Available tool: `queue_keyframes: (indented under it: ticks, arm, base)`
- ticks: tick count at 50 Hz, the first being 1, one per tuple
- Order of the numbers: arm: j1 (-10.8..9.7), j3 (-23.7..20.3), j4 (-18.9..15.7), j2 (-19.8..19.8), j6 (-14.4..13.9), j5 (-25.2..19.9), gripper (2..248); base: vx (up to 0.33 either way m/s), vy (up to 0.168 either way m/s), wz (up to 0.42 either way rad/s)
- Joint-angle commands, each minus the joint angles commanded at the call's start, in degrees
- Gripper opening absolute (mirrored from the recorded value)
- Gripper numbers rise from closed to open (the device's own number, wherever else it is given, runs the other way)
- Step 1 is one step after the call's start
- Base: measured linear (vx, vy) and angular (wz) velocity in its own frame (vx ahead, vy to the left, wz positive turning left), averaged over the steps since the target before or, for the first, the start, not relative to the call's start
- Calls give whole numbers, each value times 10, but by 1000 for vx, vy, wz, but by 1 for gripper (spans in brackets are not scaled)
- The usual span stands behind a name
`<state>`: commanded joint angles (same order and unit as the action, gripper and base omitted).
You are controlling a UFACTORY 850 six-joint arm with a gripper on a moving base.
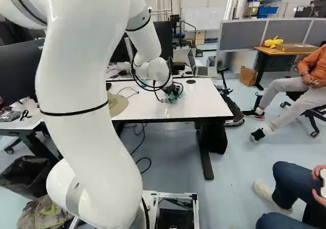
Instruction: Clean the table with the green towel
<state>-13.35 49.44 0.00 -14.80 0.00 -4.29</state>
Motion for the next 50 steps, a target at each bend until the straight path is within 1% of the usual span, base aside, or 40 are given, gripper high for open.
queue_keyframes:
  ticks: [12,24,42,50]
  arm:
    - [-23,-6,0,5,0,0,51]
    - [-45,-2,0,2,0,0,51]
    - [-75,23,0,-19,0,0,51]
    - [-81,44,0,-36,0,0,51]
  base:
    - [0,0,0]
    - [0,0,0]
    - [0,0,0]
    - [0,0,0]
